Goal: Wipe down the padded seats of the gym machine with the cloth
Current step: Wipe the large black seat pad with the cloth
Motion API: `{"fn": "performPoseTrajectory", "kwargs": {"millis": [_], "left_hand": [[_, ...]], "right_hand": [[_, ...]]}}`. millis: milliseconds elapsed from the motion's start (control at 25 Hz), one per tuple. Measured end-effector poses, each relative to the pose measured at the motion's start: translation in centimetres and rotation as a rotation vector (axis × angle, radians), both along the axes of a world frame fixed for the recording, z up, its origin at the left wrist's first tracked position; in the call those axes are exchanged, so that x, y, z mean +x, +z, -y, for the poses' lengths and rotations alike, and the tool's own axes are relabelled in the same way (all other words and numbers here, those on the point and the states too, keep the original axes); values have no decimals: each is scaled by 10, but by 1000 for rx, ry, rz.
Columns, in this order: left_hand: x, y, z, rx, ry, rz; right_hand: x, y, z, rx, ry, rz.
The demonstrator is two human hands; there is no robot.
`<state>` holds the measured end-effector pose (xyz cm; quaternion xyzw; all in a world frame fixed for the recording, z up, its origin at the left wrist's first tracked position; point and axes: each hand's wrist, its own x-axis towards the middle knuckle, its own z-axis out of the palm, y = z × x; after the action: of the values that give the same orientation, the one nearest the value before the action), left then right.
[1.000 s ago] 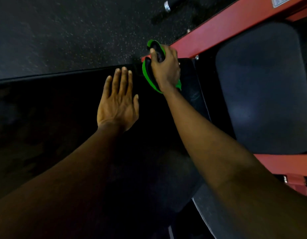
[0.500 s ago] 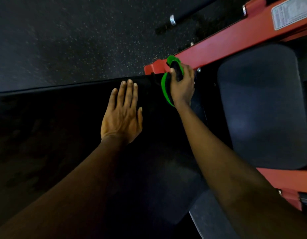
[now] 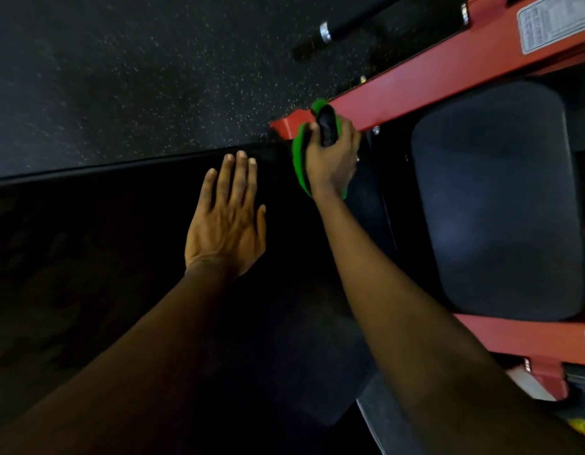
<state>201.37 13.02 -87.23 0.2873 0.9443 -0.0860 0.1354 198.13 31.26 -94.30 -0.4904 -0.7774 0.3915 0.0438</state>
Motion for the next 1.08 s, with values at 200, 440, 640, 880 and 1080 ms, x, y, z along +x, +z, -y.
{"fn": "performPoseTrajectory", "kwargs": {"millis": [200, 440, 640, 880, 1080], "left_hand": [[-1, 0, 0, -30, -23, 0], [0, 0, 0, -4, -11, -6], [0, 1, -1, 22, -2, 2], [1, -4, 1, 25, -18, -18], [2, -8, 2, 16, -39, -53]], "right_hand": [[19, 12, 33, 62, 406, -340], [-6, -26, -40, 62, 85, -131], [78, -3, 19, 79, 53, -189], [102, -16, 3, 81, 8, -156], [47, -45, -57, 75, -202, 35]]}}
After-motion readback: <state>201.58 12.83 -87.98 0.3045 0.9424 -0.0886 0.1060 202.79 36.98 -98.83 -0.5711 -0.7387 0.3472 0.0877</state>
